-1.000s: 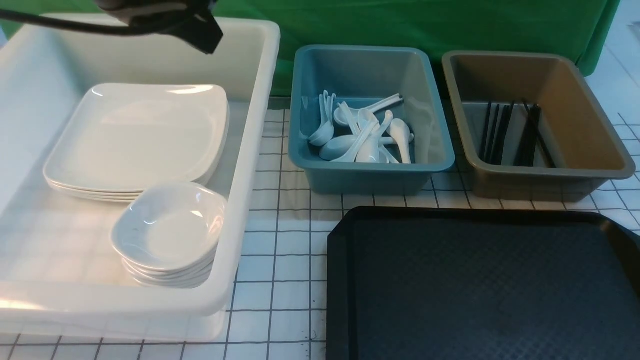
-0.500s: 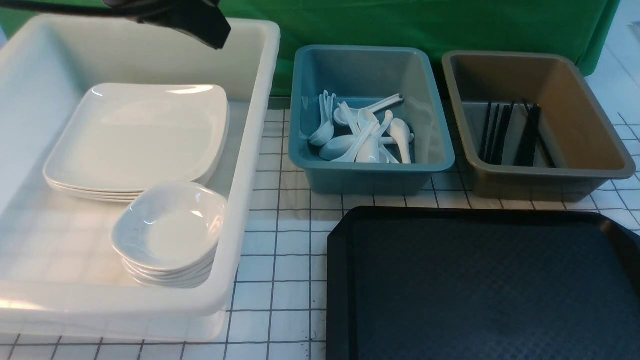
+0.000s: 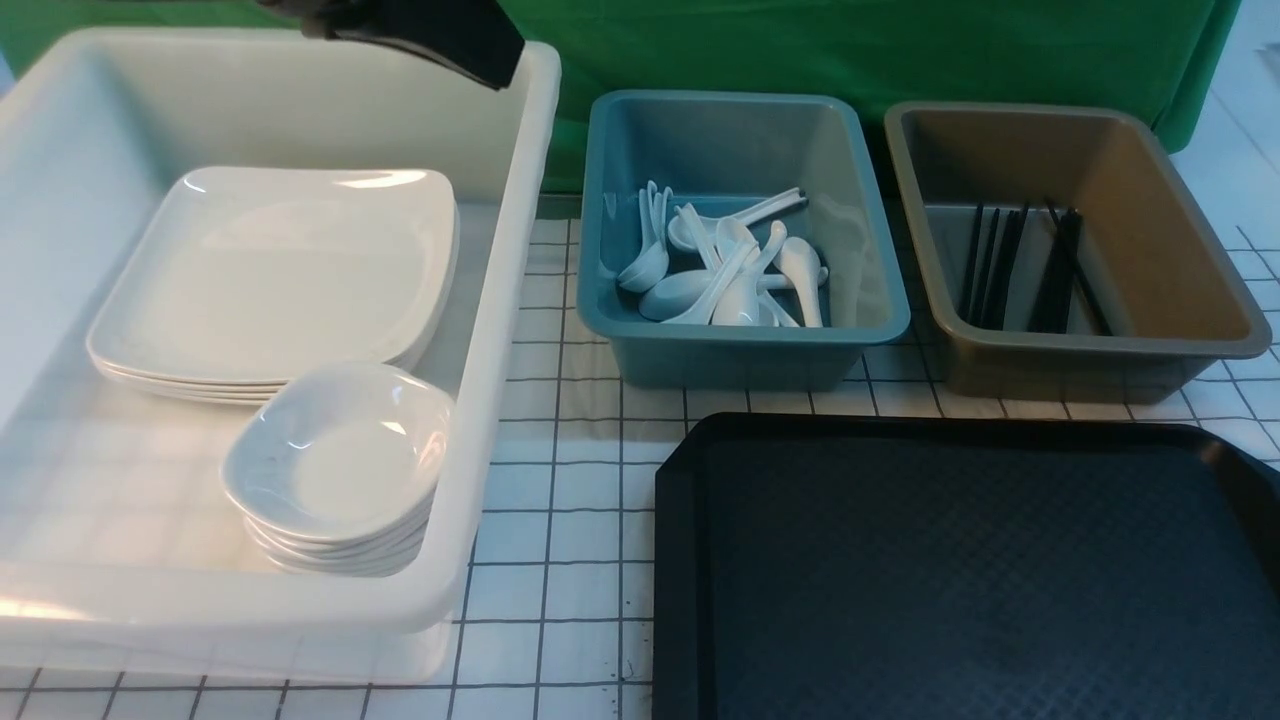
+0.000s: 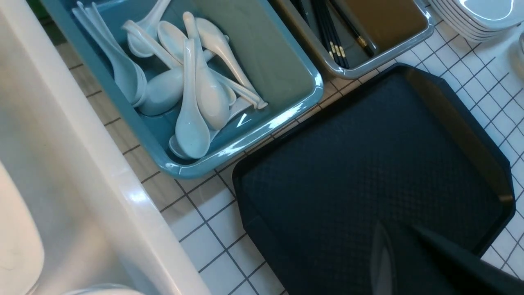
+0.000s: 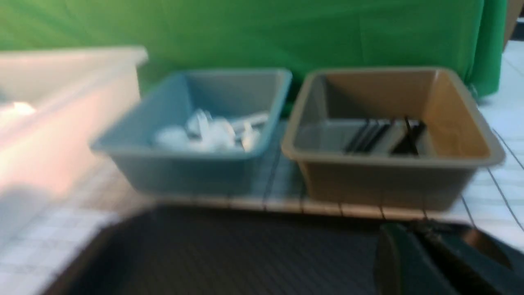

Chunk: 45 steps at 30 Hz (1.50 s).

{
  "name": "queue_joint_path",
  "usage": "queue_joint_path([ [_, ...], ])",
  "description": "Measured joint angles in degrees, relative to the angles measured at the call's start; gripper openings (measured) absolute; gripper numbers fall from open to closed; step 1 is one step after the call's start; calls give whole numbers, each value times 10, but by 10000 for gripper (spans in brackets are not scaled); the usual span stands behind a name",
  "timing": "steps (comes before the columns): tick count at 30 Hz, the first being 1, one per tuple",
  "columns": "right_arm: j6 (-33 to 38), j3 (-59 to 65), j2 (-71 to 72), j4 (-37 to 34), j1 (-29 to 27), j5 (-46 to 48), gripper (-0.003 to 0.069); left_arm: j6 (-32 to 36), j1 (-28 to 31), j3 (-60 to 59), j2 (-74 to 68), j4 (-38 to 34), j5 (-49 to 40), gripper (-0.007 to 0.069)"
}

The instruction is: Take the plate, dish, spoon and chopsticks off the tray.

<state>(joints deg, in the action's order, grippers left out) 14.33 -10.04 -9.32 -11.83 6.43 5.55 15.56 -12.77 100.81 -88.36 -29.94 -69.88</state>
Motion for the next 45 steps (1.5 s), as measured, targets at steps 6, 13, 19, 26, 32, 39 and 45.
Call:
queue_joint_path([
  [6,0,80,55,33,-31,20,102,-9,0,0,0,-1,0,-1],
  [13,1,96,84,61,-51,37,123,-11,0,0,0,1,0,-1],
  [19,1,95,84,63,-51,41,135,-39,0,0,0,-1,0,-1],
  [26,1,95,84,63,-51,42,148,-78,0,-41,43,-1,0,0],
  [32,1,95,84,63,-51,42,165,-66,0,-148,134,20,0,1],
  [39,1,95,84,63,-51,42,176,-55,0,-238,229,92,-2,2],
  [45,1,95,84,63,-51,42,188,-50,0,-340,341,150,-2,4],
])
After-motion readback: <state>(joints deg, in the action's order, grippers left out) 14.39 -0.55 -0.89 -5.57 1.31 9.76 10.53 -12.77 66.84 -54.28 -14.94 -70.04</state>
